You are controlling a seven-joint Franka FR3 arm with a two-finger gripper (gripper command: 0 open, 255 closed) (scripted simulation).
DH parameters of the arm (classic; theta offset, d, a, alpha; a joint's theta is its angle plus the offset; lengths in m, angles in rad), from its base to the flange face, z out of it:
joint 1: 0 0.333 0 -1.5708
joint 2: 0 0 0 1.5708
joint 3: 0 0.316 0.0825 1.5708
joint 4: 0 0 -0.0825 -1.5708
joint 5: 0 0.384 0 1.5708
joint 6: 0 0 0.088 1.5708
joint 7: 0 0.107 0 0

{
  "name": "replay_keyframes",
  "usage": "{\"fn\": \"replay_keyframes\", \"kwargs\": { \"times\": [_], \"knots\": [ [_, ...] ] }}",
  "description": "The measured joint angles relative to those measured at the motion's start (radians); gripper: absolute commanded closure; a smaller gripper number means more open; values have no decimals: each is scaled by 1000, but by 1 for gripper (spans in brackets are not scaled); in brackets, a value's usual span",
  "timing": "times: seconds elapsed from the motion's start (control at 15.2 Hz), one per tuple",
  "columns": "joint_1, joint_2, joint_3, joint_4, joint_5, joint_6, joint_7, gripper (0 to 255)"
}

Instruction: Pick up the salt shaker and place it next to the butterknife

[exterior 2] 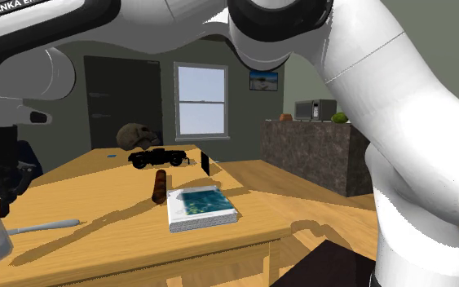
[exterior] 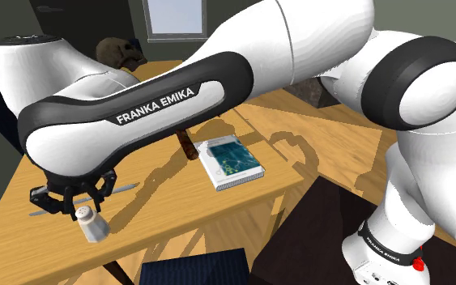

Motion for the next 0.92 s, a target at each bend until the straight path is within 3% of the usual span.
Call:
{"fn": "replay_keyframes", "kwargs": {
  "times": [0.66, 0.73, 0.92],
  "knots": [
    [0, 15, -1, -31, -2, 46, 0, 255],
    [0, 16, -1, -31, -2, 46, 0, 0],
    [0, 15, -1, -31, -2, 46, 0, 0]
  ]
}}
